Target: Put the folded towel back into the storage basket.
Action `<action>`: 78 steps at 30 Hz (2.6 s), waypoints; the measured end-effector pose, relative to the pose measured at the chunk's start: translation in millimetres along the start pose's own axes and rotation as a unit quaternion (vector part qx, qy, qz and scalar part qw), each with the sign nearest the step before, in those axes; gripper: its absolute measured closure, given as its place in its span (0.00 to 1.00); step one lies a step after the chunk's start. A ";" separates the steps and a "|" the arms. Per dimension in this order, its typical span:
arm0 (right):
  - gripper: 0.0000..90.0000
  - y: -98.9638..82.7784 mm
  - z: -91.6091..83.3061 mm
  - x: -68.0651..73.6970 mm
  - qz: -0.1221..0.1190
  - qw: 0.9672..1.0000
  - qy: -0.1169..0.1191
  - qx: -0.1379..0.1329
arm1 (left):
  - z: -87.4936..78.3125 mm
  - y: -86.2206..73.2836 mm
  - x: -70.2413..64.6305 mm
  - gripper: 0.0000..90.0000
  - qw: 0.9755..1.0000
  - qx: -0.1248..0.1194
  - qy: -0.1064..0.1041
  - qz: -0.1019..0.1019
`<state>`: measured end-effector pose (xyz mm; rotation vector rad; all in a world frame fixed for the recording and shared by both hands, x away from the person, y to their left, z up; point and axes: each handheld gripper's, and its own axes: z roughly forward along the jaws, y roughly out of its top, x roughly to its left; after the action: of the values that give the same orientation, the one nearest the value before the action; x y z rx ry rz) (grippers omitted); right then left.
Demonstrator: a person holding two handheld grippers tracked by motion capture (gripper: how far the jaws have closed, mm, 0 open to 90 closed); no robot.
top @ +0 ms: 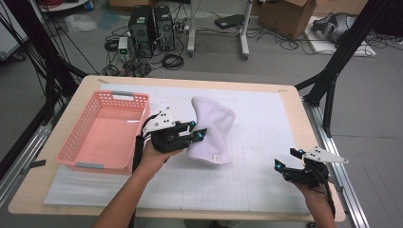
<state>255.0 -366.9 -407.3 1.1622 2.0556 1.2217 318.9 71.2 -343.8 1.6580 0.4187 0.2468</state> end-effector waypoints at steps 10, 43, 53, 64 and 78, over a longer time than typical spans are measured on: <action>0.24 3.0 -0.2 3.2 0.006 1.000 0.006 -0.008 | -31.1 16.0 8.3 0.81 1.000 -0.015 0.008 0.012; 0.24 6.3 6.1 7.0 0.000 1.000 0.006 -0.003 | -165.8 30.5 66.3 0.81 0.996 -0.067 0.063 -0.011; 0.24 8.0 9.8 9.1 0.000 1.000 0.001 0.003 | -205.3 33.6 88.4 0.81 0.995 -0.072 0.071 -0.019; 0.24 9.6 8.9 10.5 -0.004 1.000 -0.014 0.007 | -236.8 20.8 114.3 0.81 0.995 -0.069 0.071 -0.033; 0.24 7.8 16.0 17.3 -0.009 1.000 -0.019 0.022 | -265.7 5.7 130.3 0.81 0.993 -0.073 0.086 -0.046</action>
<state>261.1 -342.8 -407.9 1.1760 2.0696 1.1442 332.3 365.3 -313.5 1.4752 0.5930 0.3455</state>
